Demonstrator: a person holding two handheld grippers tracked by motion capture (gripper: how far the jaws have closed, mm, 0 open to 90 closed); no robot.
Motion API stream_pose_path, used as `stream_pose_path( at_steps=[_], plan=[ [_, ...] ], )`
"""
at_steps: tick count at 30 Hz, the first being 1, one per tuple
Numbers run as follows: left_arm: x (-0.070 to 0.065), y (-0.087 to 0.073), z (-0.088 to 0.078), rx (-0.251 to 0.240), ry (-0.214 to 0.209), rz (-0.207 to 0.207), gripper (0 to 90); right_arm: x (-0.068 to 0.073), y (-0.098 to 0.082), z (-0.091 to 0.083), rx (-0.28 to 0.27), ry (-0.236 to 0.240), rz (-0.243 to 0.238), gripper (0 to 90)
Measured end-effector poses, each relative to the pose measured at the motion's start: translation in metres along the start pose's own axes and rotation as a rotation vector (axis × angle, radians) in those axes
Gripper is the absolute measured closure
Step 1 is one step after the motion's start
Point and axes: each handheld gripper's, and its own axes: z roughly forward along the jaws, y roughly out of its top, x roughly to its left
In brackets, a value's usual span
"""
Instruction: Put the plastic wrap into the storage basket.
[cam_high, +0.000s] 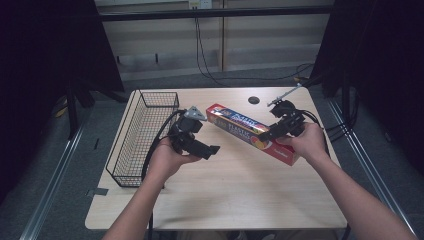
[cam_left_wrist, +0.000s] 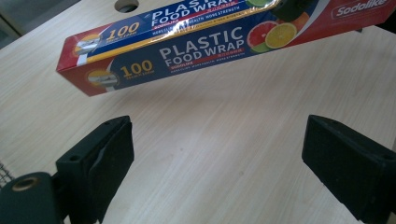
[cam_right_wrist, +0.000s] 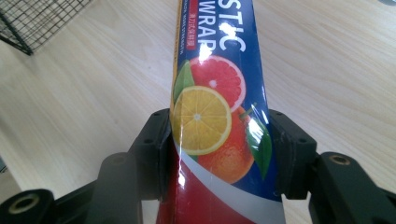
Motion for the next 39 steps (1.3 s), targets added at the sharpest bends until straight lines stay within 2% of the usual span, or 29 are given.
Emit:
stream_pose_path(
  at_steps=[3,4,5,9,10,16,20,21,23,25,26,27,28,29,30,31,32,33,35,36,37,39],
  plan=[
    [0.004,0.010,0.005,0.014,-0.025,0.038,9.7,0.003,-0.003,-0.008,0.003,0.014,-0.012,47.4],
    [0.004,0.010,0.005,0.014,-0.025,0.038,9.8,0.003,-0.003,-0.008,0.003,0.014,-0.012,47.4],
    [0.005,0.015,0.008,0.037,-0.035,0.064,9.7,0.004,-0.005,-0.012,-0.001,0.015,-0.036,47.4],
    [0.005,0.023,0.013,0.046,-0.064,0.079,8.6,0.006,-0.006,-0.017,-0.001,0.012,-0.063,47.4],
    [0.005,0.027,0.015,0.042,-0.071,0.098,8.6,0.007,-0.008,-0.020,-0.006,0.021,-0.072,47.4],
    [0.003,0.042,0.026,0.058,-0.102,0.131,7.2,0.014,-0.011,-0.024,-0.004,0.046,-0.115,47.4],
    [0.000,0.053,0.034,0.083,-0.129,0.199,6.8,0.017,-0.014,-0.026,-0.002,0.052,-0.146,47.4],
    [0.000,0.053,0.034,0.083,-0.129,0.199,6.6,0.017,-0.014,-0.026,-0.002,0.052,-0.146,47.4],
    [0.002,0.059,0.038,0.077,-0.178,0.221,10.5,0.019,-0.016,-0.029,-0.006,0.072,-0.161,47.5],
    [0.002,0.061,0.040,0.080,-0.180,0.230,10.0,0.020,-0.017,-0.031,-0.007,0.076,-0.173,47.5],
    [0.001,0.065,0.044,0.089,-0.182,0.281,9.9,0.021,-0.017,-0.033,-0.001,0.085,-0.184,47.5],
    [0.000,0.066,0.047,0.099,-0.187,0.303,10.0,0.022,-0.017,-0.034,0.000,0.084,-0.189,47.5],
    [0.000,0.066,0.047,0.099,-0.187,0.303,10.0,0.022,-0.017,-0.035,0.001,0.091,-0.197,47.5],
    [-0.001,0.069,0.051,0.116,-0.202,0.324,10.4,0.023,-0.018,-0.036,0.001,0.090,-0.205,47.4],
    [-0.003,0.071,0.055,0.151,-0.194,0.371,11.2,0.023,-0.018,-0.037,0.000,0.095,-0.208,47.4],
    [-0.003,0.071,0.055,0.151,-0.194,0.371,12.0,0.023,-0.018,-0.038,-0.006,0.102,-0.213,47.4],
    [-0.003,0.073,0.058,0.180,-0.187,0.390,12.0,0.023,-0.018,-0.038,-0.006,0.102,-0.213,47.4],
    [-0.001,0.075,0.064,0.194,-0.216,0.382,13.9,0.025,-0.019,-0.040,-0.010,0.119,-0.226,47.4],
    [-0.002,0.076,0.068,0.197,-0.223,0.385,14.5,0.025,-0.019,-0.041,-0.006,0.121,-0.228,47.4],
    [-0.003,0.078,0.070,0.194,-0.232,0.393,14.1,0.029,-0.019,-0.040,0.004,0.124,-0.258,47.4],
    [-0.005,0.080,0.073,0.201,-0.261,0.411,15.6,0.029,-0.018,-0.040,0.011,0.133,-0.268,47.4],
    [-0.009,0.081,0.077,0.221,-0.285,0.460,15.2,0.031,-0.019,-0.040,0.008,0.143,-0.280,47.4]
  ],
)
